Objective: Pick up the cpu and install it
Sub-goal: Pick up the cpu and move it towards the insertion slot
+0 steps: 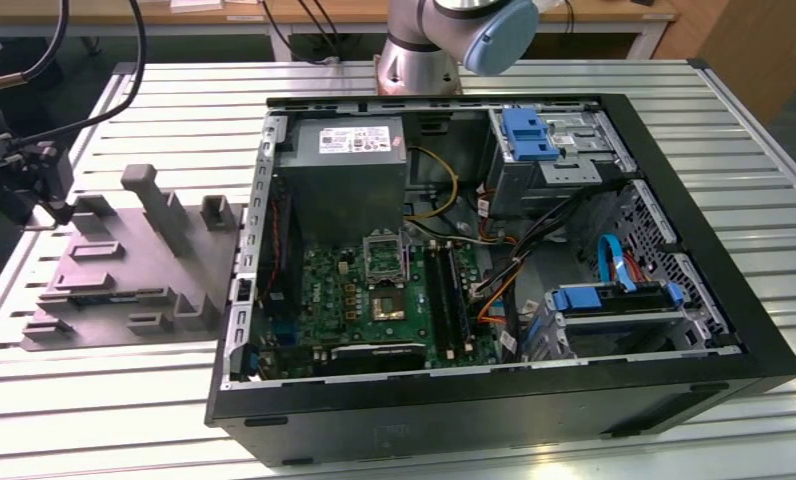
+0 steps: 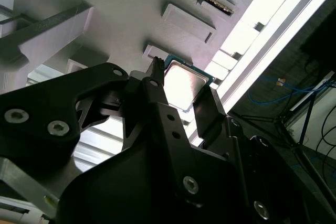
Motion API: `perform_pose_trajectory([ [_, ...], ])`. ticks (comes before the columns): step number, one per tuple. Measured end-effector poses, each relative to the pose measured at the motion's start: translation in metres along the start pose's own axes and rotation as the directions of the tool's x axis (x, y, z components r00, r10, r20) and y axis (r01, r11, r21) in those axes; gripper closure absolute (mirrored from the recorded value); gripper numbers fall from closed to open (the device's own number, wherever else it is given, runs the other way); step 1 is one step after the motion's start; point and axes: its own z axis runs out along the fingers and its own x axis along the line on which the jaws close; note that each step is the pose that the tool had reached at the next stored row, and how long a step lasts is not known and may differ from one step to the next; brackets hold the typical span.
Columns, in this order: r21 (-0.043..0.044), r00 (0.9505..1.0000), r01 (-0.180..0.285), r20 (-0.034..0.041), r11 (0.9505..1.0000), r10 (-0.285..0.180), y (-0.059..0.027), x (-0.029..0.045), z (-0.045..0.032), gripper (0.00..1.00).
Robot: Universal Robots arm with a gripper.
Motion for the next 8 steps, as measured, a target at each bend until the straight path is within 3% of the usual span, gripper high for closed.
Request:
perform_pose_trajectory([
  [8,0.0,1.0,0.0,0.0001,1.0,0.0,0.0,0.0,-0.0012,0.53],
])
